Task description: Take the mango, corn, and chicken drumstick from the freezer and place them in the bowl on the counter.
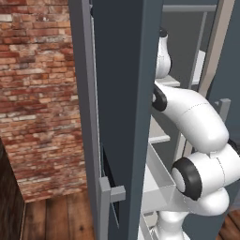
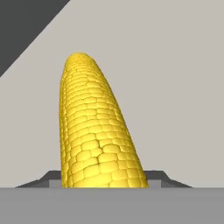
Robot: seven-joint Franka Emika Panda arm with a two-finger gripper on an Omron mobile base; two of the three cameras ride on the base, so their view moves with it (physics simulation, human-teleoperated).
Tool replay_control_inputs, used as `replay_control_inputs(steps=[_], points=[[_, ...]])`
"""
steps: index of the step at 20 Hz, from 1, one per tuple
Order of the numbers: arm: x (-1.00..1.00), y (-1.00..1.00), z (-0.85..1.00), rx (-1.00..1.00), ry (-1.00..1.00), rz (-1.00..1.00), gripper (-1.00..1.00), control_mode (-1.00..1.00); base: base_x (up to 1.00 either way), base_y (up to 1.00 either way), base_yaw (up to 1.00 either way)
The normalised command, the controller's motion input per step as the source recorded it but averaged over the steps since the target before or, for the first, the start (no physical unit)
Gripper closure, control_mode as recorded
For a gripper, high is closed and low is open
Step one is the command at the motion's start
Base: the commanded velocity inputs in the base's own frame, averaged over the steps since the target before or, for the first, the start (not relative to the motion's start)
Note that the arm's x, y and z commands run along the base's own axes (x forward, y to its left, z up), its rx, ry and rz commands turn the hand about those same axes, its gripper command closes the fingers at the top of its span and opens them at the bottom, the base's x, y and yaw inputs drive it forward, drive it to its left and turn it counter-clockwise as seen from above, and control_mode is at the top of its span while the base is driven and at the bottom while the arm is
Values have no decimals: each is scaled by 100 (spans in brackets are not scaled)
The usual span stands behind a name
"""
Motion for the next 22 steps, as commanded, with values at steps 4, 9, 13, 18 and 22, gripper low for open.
replay_control_inputs(steps=[4, 9, 13, 18, 22], points=[[-41, -4, 3, 0, -2, 0, 100, -100, 0, 0, 0], [-84, -27, 27, 0, 0, 0, 100, -100, 0, 0, 0], [-94, -30, 30, 0, 0, -1, 100, -100, 0, 0, 0], [-99, -22, 13, 0, 0, -5, 100, -100, 0, 0, 0], [-100, -4, 1, 0, 0, -6, 100, -100, 0, 0, 0]])
